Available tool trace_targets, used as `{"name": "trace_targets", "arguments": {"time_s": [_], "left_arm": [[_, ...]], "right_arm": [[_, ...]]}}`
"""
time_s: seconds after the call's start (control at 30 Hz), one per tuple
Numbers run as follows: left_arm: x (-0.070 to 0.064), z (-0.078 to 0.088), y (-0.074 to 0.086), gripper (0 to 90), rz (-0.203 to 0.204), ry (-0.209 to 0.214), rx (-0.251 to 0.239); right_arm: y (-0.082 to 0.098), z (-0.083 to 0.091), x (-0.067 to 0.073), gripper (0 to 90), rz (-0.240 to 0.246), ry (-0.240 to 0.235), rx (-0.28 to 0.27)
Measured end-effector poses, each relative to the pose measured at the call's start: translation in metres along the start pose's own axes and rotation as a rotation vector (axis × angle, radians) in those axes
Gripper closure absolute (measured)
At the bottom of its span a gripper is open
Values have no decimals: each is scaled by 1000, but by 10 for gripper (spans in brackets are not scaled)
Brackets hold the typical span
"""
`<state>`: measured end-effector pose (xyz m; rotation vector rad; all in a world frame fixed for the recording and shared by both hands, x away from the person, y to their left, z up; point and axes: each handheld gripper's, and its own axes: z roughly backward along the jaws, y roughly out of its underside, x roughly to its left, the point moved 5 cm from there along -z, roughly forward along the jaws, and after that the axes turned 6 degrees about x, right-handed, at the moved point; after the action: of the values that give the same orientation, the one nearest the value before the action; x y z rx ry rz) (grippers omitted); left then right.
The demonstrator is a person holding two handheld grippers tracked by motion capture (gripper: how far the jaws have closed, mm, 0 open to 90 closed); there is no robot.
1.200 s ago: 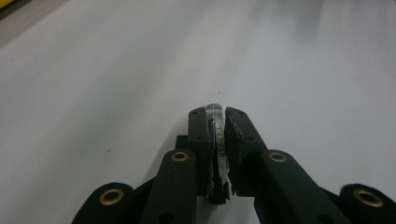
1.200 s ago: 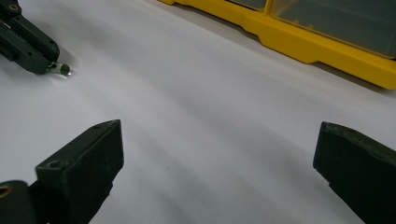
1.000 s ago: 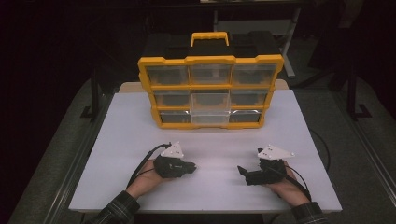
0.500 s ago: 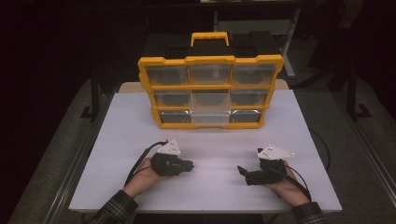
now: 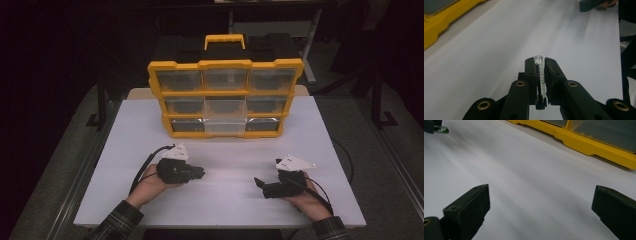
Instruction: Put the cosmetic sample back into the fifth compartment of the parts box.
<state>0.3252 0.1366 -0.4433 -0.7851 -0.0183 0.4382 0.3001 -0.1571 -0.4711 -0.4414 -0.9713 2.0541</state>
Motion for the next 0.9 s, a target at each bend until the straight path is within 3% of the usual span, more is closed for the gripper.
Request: {"name": "trace_targets", "arguments": {"time_s": [0.9], "left_arm": [[10,24,-31,806,-13,12,2]], "right_arm": [[0,1,1,13,2,-4,-4]]}}
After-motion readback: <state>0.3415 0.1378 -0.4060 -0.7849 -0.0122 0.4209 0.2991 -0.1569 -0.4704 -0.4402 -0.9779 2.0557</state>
